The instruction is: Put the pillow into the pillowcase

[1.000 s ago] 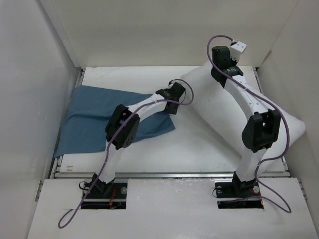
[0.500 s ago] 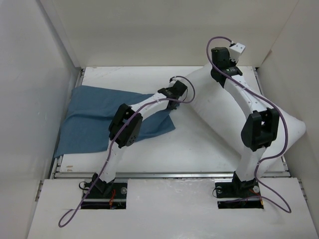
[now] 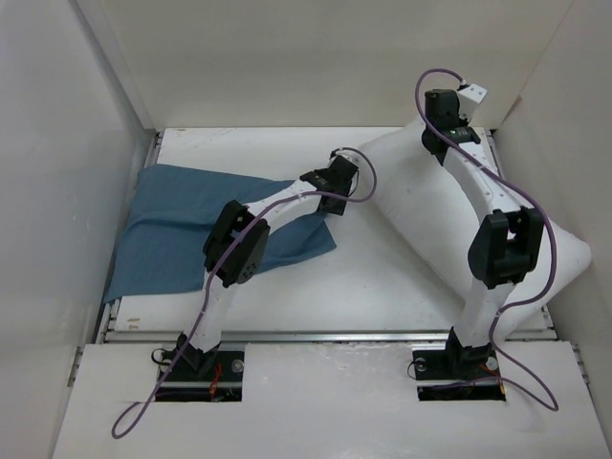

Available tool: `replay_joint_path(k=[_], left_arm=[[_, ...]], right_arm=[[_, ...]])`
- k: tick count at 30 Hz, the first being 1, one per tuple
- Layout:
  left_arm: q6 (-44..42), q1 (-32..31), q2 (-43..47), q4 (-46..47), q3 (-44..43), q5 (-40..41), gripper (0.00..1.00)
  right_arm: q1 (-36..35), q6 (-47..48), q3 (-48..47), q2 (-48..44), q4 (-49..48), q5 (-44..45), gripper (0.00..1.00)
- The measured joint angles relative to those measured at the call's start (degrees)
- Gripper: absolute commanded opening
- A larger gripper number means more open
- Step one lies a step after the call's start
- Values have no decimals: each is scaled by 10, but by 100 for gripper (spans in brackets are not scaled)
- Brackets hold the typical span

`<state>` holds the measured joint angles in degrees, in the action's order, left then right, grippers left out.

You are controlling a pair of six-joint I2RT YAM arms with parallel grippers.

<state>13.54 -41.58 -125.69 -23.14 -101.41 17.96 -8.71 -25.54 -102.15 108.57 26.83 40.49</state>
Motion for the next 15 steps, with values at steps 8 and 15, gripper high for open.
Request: replay_joint_path(k=[8, 15], left_arm=[[-2, -1, -24, 3, -19, -17, 49], [2, -5, -61, -15, -46, 12, 10]], right_arm=[[0, 0, 0, 0, 4, -6, 0], [0, 0, 0, 0, 8, -10, 0]])
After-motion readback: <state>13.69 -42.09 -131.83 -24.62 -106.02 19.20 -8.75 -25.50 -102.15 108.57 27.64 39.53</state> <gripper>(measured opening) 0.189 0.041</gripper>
